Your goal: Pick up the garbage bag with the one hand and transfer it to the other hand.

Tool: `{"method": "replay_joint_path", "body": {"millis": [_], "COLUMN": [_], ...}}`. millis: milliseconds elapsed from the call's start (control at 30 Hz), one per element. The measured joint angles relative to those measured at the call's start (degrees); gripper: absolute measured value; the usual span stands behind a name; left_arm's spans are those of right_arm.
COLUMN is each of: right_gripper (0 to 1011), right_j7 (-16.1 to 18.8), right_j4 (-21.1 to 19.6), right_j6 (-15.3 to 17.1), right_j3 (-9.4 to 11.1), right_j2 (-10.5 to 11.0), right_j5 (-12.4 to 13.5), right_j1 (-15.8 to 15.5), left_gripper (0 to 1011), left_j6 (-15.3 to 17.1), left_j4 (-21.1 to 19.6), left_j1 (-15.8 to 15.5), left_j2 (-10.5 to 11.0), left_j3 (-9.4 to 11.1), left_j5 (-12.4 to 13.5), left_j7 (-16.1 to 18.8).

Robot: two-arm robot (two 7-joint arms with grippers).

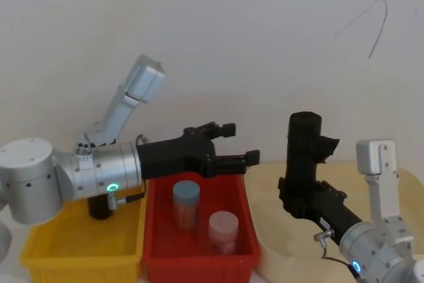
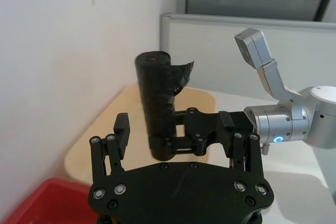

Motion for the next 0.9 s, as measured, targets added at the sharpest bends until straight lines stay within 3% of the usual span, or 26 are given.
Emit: {"method": "replay_joint_path", "body": {"millis": [133, 267, 633, 900], "right_gripper": [571, 655, 981, 1002], "right_j7": [-0.96, -1.65, -2.82, -3.2], "right_j4": [1.52, 2.74, 4.73, 5.39], "right_j6": [1.04, 1.77, 3.08, 3.46], "right_j3": [0.45, 0.89, 1.55, 1.77], "right_j2": [-0.36, -0.68, -1.2, -1.35], "right_j5": [-0.41, -0.8, -1.43, -1.61], "right_j1": [0.73, 1.3, 2.28, 2.58], "left_gripper": [1001, 1001, 1001, 1001], "left_j6": [0.01, -0.03, -0.89, -1.21], "left_j4": [-1.92, -3.84, -7.84, -9.1], "left_j1": [1.46, 3.01, 6.52, 7.63], "left_j2": [1.17, 2.28, 4.72, 5.5], "left_j3": [-0.89, -1.8, -4.02, -4.71], "left_j5": [-0.22, -0.27, -0.23, -0.17], "left_j7": [2.39, 5.29, 11.14, 12.94]}}
